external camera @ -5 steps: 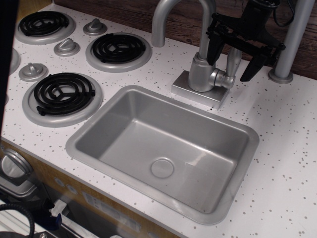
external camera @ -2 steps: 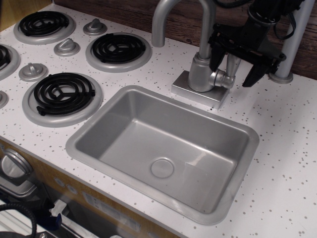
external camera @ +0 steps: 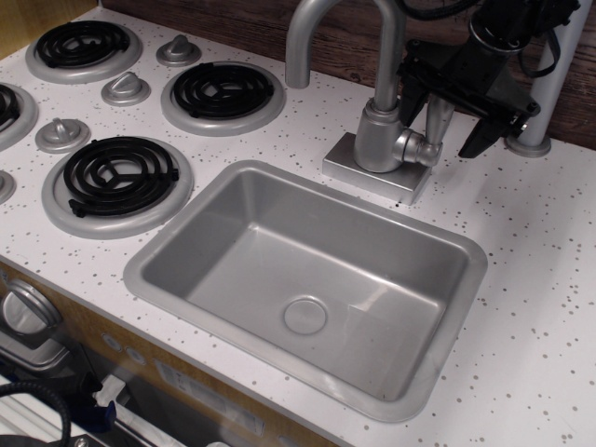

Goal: Lever vertical to front

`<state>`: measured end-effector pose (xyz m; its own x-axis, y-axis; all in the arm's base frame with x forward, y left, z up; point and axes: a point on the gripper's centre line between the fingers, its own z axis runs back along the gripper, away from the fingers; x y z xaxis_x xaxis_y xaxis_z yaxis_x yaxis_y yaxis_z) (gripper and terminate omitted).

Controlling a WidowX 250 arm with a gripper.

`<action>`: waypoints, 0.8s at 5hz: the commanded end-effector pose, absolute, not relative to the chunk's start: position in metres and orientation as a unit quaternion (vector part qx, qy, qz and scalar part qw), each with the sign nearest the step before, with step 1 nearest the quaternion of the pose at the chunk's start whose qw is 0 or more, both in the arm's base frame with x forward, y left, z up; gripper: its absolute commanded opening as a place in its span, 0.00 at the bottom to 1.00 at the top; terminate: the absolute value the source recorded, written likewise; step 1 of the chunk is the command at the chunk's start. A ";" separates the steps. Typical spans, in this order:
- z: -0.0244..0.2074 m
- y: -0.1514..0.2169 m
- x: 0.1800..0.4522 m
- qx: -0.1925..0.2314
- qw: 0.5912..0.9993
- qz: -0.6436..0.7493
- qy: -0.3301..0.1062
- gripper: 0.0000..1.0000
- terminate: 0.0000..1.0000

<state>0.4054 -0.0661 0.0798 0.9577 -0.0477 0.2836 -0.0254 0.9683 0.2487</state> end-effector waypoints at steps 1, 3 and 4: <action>0.117 -0.061 0.427 0.120 0.972 -0.007 -0.200 1.00 0.00; 0.116 -0.057 0.435 0.119 0.974 -0.001 -0.192 0.00 0.00; 0.107 -0.056 0.436 0.110 0.976 0.001 -0.186 0.00 0.00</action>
